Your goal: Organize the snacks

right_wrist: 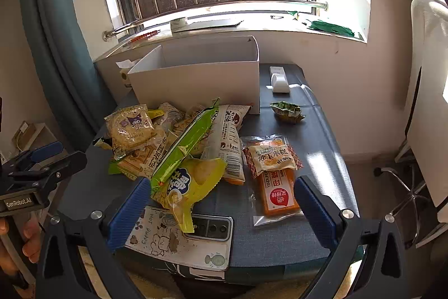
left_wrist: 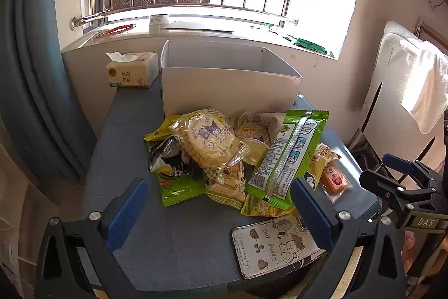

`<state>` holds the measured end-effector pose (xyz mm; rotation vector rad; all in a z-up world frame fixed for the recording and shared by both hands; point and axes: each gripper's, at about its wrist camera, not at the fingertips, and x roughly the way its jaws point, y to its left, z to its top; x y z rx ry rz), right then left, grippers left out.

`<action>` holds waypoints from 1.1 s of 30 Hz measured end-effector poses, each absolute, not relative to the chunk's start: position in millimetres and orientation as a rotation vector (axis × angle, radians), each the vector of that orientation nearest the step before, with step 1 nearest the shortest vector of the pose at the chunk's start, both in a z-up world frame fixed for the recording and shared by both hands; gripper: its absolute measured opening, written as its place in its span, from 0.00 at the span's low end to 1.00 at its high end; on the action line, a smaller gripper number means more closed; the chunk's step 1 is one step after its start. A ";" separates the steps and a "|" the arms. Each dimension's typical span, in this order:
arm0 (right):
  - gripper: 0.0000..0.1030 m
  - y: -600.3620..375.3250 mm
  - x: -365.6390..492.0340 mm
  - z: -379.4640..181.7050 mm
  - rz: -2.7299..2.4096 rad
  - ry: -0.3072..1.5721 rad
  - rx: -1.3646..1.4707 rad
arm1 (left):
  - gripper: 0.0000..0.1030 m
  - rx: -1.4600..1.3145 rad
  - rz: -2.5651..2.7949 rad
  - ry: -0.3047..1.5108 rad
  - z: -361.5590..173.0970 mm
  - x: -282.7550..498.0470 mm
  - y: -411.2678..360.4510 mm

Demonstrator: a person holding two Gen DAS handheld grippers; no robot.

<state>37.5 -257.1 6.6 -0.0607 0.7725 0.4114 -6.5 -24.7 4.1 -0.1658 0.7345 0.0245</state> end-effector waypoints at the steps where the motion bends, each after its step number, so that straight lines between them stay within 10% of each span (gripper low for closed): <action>1: 1.00 -258.0 36.9 7.1 0.414 0.772 -0.057 | 1.00 -0.169 0.021 0.734 4.1 -6.5 -24.7; 33: 1.00 -260.3 33.5 4.0 0.527 0.828 0.030 | 1.00 -0.124 0.060 0.727 12.0 -10.7 -33.6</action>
